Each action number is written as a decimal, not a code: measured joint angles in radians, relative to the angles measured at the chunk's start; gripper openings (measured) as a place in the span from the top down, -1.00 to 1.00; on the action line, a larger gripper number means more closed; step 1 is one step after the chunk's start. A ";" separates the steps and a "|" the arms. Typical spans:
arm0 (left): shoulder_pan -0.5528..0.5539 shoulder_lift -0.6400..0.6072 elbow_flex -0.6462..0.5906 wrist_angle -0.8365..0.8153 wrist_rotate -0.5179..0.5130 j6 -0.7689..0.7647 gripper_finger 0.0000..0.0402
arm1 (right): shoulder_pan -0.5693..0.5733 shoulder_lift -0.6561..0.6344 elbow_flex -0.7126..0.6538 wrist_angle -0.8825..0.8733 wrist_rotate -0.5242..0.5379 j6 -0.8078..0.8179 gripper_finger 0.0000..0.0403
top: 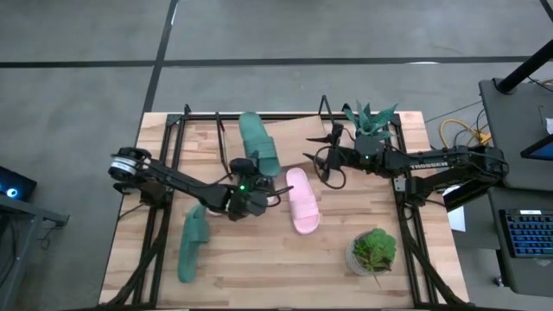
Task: Pick and place slides into the shelf
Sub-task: Put the top green slide on the shelf
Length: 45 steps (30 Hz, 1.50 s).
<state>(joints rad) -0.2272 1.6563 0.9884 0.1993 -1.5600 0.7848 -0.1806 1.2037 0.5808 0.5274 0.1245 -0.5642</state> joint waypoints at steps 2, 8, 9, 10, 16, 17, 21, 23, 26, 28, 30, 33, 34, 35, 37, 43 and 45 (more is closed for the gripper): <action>0.014 -0.014 -0.047 0.002 0.006 -0.040 1.00 | 0.000 0.000 -0.003 0.000 -0.028 0.015 -0.03; 0.060 -0.056 -0.155 0.003 0.100 -0.150 1.00 | 0.000 0.000 -0.015 0.001 -0.031 0.027 -0.03; 0.066 -0.058 -0.168 0.004 0.111 -0.151 1.00 | 0.000 0.000 -0.018 0.000 -0.031 0.033 -0.03; 0.072 -0.060 -0.178 0.003 0.116 -0.151 1.00 | 0.000 0.001 -0.019 0.000 -0.031 0.036 -0.03; 0.092 -0.063 -0.215 0.000 0.144 -0.151 1.00 | 0.000 0.001 -0.022 0.001 -0.030 0.034 -0.03; 0.094 -0.064 -0.215 0.001 0.144 -0.151 1.00 | 0.000 0.001 -0.022 0.001 -0.030 0.033 -0.03; 0.107 -0.066 -0.215 0.002 0.146 -0.148 1.00 | -0.001 0.001 -0.023 0.001 -0.030 0.033 -0.03; 0.117 -0.066 -0.215 0.002 0.153 -0.144 1.00 | -0.001 0.001 -0.024 0.001 -0.030 0.033 -0.03; 0.129 -0.066 -0.215 0.001 0.189 -0.144 1.00 | -0.001 0.001 -0.024 0.001 -0.030 0.033 -0.03; 0.136 -0.065 -0.215 0.001 0.208 -0.144 1.00 | -0.001 0.001 -0.024 0.001 -0.030 0.033 -0.03; 0.143 -0.064 -0.218 0.001 0.235 -0.144 1.00 | -0.001 0.001 -0.024 0.001 -0.029 0.033 -0.03; 0.153 -0.064 -0.227 0.000 0.285 -0.144 1.00 | -0.001 0.001 -0.024 0.001 -0.028 0.033 -0.03; 0.156 -0.064 -0.229 0.000 0.303 -0.145 1.00 | -0.001 0.001 -0.024 0.001 -0.027 0.033 -0.03; 0.159 -0.064 -0.230 -0.001 0.312 -0.145 1.00 | -0.001 0.001 -0.025 0.001 -0.027 0.033 -0.03; 0.164 -0.063 -0.233 0.000 0.310 -0.146 1.00 | -0.001 0.001 -0.026 0.001 -0.027 0.032 -0.03; 0.170 -0.064 -0.248 0.000 0.351 -0.151 0.97 | -0.001 0.001 -0.026 0.001 -0.028 0.033 -0.03; 0.172 -0.063 -0.254 0.001 0.373 -0.152 0.90 | -0.001 0.001 -0.026 0.001 -0.028 0.033 -0.03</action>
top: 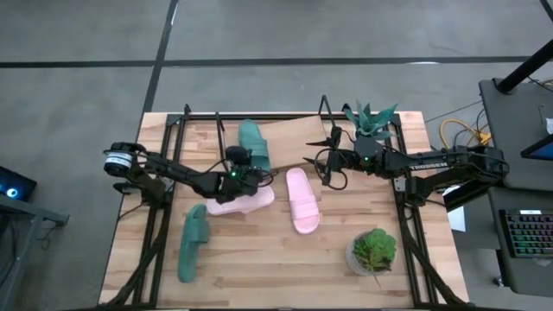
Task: Pick and place slides into the shelf
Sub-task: Put the top green slide on the shelf
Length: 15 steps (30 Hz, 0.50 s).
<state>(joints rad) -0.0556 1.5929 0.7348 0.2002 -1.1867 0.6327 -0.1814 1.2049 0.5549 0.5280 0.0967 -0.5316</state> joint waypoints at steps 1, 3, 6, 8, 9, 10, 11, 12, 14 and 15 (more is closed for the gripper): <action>0.002 0.000 -0.003 0.000 0.009 0.000 0.85 | 0.000 0.000 0.000 0.000 0.000 0.000 -0.03; 0.007 0.000 -0.005 -0.001 0.029 -0.014 0.74 | 0.000 0.000 0.000 0.000 0.000 0.000 -0.03; 0.016 -0.007 -0.004 -0.003 0.089 -0.070 0.55 | 0.000 0.000 0.000 0.000 0.000 0.000 -0.03; 0.023 -0.019 0.004 -0.049 0.138 -0.120 0.40 | 0.000 0.000 0.000 -0.001 0.000 0.000 -0.03; 0.029 -0.023 0.011 -0.072 0.162 -0.152 0.33 | 0.000 0.000 0.000 0.000 0.000 0.000 -0.03; 0.034 -0.028 0.018 -0.097 0.186 -0.185 0.26 | 0.000 0.000 0.000 -0.001 -0.001 0.000 -0.03; 0.039 -0.036 0.023 -0.127 0.211 -0.216 0.19 | 0.000 0.000 0.000 -0.001 -0.001 0.000 -0.03; 0.045 -0.042 0.027 -0.160 0.233 -0.246 0.13 | 0.000 0.000 0.000 -0.001 -0.001 0.000 -0.03; 0.056 -0.054 0.042 -0.213 0.282 -0.307 0.03 | 0.000 0.000 0.000 -0.001 -0.001 0.000 -0.03; 0.060 -0.060 0.048 -0.248 0.311 -0.338 -0.01 | 0.000 0.000 0.000 -0.001 -0.001 0.000 -0.03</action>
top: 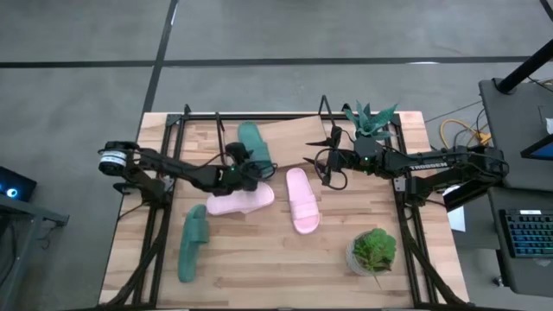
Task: Pick and place slides into the shelf
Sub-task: Put the top green slide on the shelf
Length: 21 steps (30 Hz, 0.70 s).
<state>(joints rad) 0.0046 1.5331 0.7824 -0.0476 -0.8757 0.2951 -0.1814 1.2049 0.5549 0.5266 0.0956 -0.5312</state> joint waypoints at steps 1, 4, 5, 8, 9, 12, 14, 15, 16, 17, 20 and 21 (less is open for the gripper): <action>0.004 -0.007 0.008 -0.030 0.028 -0.024 -0.04 | 0.000 0.000 0.000 0.000 0.000 0.000 -0.03; 0.014 -0.034 0.028 -0.099 0.109 -0.087 -0.09 | 0.000 0.000 0.000 -0.002 0.000 0.000 -0.03; 0.015 -0.041 0.034 -0.115 0.129 -0.107 -0.09 | 0.000 0.000 0.000 -0.002 0.000 0.000 -0.03; 0.014 -0.072 0.043 -0.129 0.184 -0.133 -0.09 | 0.000 0.000 0.000 -0.003 0.001 -0.001 -0.03; 0.014 -0.082 0.047 -0.129 0.201 -0.133 -0.09 | 0.000 0.000 0.000 -0.003 0.001 0.000 -0.03; 0.014 -0.103 0.057 -0.127 0.221 -0.160 -0.09 | 0.000 0.000 0.000 -0.003 0.001 -0.002 -0.03; 0.014 -0.101 0.071 -0.118 0.221 -0.177 -0.09 | 0.000 0.000 0.000 -0.003 0.001 -0.003 -0.03; 0.013 -0.093 0.079 -0.119 0.221 -0.177 -0.09 | 0.000 0.000 0.000 -0.003 0.001 -0.003 -0.03; 0.010 -0.081 0.091 -0.120 0.220 -0.169 -0.09 | 0.000 0.000 0.000 -0.002 0.001 -0.003 -0.03; 0.005 -0.063 0.105 -0.118 0.220 -0.150 -0.09 | 0.000 0.000 0.000 -0.001 0.001 -0.003 -0.03; -0.021 0.011 0.150 -0.123 0.188 -0.087 -0.09 | 0.000 0.000 0.000 0.000 0.001 -0.003 -0.03; -0.029 0.037 0.171 -0.129 0.162 -0.077 -0.09 | 0.000 0.000 0.000 -0.001 0.001 -0.003 -0.03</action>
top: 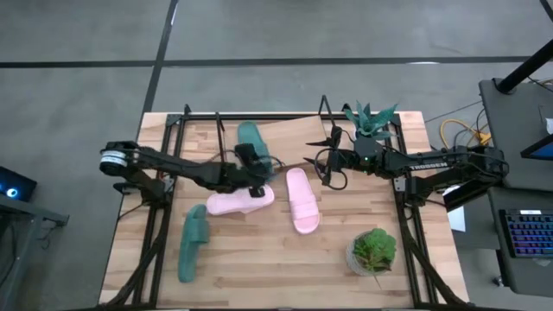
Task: Pick and place slides into the shelf
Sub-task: Put the top green slide on the shelf
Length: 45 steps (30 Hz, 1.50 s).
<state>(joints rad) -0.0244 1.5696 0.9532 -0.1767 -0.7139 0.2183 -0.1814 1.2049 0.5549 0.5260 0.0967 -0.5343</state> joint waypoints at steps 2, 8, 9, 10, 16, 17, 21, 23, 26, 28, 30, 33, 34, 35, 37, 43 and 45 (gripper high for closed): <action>-0.008 0.044 0.046 -0.046 -0.037 0.004 -0.09 | 0.000 0.000 0.000 0.000 0.000 0.000 -0.03; -0.017 0.162 0.177 -0.191 -0.160 -0.004 -0.09 | 0.000 0.000 0.000 -0.014 0.000 0.000 -0.03; -0.017 0.175 0.191 -0.213 -0.160 -0.005 -0.09 | 0.000 0.000 0.000 -0.016 0.000 0.000 -0.03; -0.017 0.188 0.205 -0.235 -0.162 -0.013 -0.09 | 0.000 0.000 0.000 -0.019 0.000 -0.002 -0.03; -0.017 0.244 0.251 -0.313 -0.220 -0.035 -0.09 | 0.000 0.000 0.000 -0.022 0.001 -0.009 -0.03; -0.017 0.246 0.251 -0.320 -0.222 -0.037 -0.09 | 0.000 0.000 0.000 -0.022 0.001 -0.009 -0.03; -0.017 0.248 0.249 -0.341 -0.228 -0.056 -0.09 | 0.000 0.000 0.000 -0.023 0.001 -0.016 -0.03; -0.017 0.248 0.249 -0.338 -0.230 -0.056 -0.09 | 0.000 0.000 0.000 -0.022 0.001 -0.016 -0.03; -0.014 0.246 0.248 -0.339 -0.255 -0.055 -0.04 | 0.000 0.000 0.000 -0.022 0.001 -0.016 -0.03; -0.008 0.245 0.245 -0.340 -0.261 -0.055 0.04 | 0.000 0.000 0.000 -0.022 0.001 -0.016 -0.03; 0.000 0.245 0.238 -0.340 -0.259 -0.055 0.14 | 0.000 0.000 0.000 -0.022 0.000 -0.016 -0.03; 0.010 0.245 0.232 -0.340 -0.244 -0.056 0.30 | 0.000 0.000 0.000 -0.022 0.001 -0.016 -0.03; 0.012 0.244 0.232 -0.339 -0.237 -0.056 0.35 | 0.000 0.000 0.000 -0.022 0.001 -0.016 -0.03; 0.015 0.244 0.232 -0.339 -0.235 -0.056 0.39 | 0.000 0.000 0.000 -0.022 0.000 -0.016 -0.03; 0.018 0.244 0.232 -0.339 -0.233 -0.056 0.48 | 0.000 0.000 0.000 -0.022 0.001 -0.016 -0.03; 0.019 0.242 0.231 -0.352 -0.233 -0.047 0.78 | 0.000 0.000 0.000 -0.022 0.000 -0.016 -0.03; 0.019 0.240 0.232 -0.381 -0.237 -0.053 0.89 | 0.000 0.000 0.000 -0.022 0.000 -0.016 -0.03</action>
<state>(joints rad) -0.0055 1.8097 1.1849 -0.5578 -0.9509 0.1658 -0.1818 1.2049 0.5549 0.5041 0.0971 -0.5499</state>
